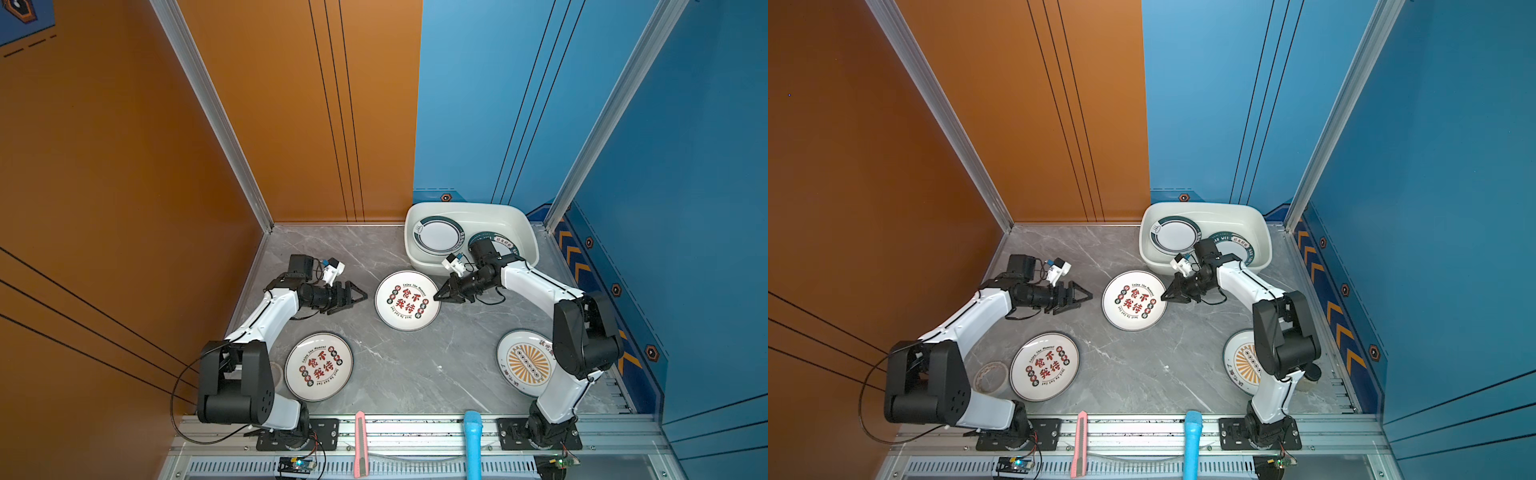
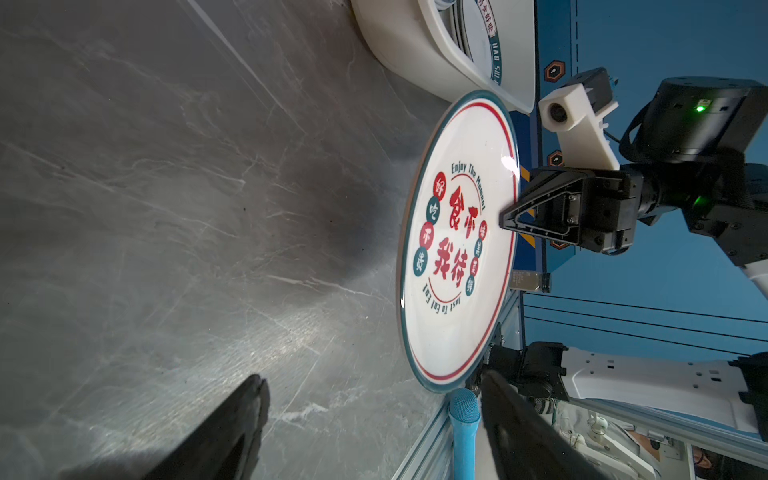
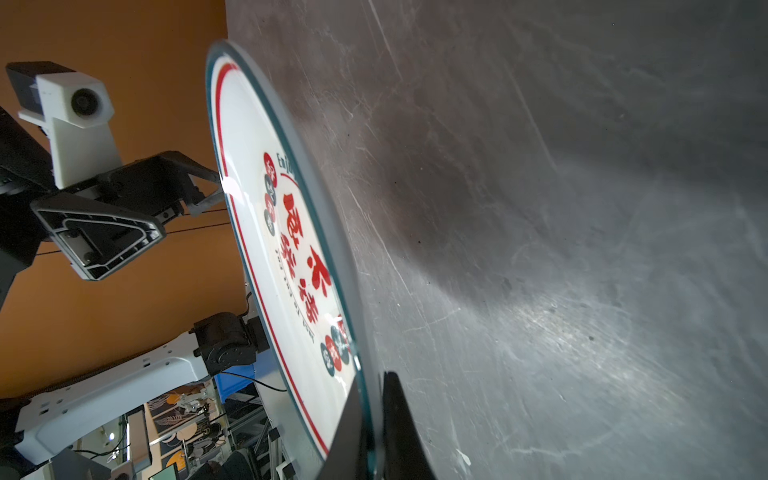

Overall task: Place the plates into the plastic bin on the countertop
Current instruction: 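Tilt the plate upright with right gripper while left gripper grasps its rim, then hold the upright plate between both grippers and lift it toward the bin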

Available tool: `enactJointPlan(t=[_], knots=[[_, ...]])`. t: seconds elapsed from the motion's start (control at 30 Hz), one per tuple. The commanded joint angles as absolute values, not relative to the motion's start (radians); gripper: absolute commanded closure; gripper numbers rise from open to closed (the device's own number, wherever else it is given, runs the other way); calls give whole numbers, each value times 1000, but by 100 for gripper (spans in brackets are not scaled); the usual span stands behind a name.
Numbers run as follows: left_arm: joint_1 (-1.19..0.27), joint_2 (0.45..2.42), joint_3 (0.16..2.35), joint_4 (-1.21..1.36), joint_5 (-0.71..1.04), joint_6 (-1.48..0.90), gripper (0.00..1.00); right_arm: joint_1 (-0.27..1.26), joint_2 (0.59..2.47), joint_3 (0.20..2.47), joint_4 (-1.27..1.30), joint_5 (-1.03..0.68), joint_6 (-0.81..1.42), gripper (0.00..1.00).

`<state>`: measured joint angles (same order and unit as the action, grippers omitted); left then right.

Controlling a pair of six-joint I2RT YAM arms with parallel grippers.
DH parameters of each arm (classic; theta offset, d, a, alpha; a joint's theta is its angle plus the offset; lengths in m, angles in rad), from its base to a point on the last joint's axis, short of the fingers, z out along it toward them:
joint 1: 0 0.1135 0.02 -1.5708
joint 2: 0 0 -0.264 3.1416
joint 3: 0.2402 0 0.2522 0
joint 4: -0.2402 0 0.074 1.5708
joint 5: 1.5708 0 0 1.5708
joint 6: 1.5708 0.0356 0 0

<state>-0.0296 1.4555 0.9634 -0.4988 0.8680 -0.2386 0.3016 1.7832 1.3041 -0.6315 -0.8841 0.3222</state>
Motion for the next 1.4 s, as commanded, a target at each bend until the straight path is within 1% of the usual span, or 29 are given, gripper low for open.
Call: enactJointPlan(t=[0.0, 0.23, 0.5, 0.77, 0.87, 1.0, 1.27, 1.37], knots=[[-50, 1482, 949, -438, 908, -283, 19, 295, 1749, 1357, -653, -923, 349, 100], [-80, 1495, 954, -365, 931, -333, 24, 296, 1766, 1428, -646, -929, 377, 100], [-96, 1506, 942, -213, 960, -449, 27, 321, 1788, 1474, -608, -955, 425, 100], [-115, 1527, 937, -64, 965, -554, 37, 365, 1807, 1498, -606, -962, 439, 100], [-126, 1536, 946, -48, 968, -568, 46, 377, 1807, 1498, -606, -961, 443, 100], [-136, 1551, 957, -45, 981, -576, 64, 383, 1807, 1499, -597, -959, 456, 100], [-144, 1550, 948, -40, 1011, -576, 77, 393, 1816, 1506, -585, -964, 472, 100], [-143, 1549, 950, -41, 1023, -576, 89, 396, 1822, 1505, -580, -968, 476, 100]])
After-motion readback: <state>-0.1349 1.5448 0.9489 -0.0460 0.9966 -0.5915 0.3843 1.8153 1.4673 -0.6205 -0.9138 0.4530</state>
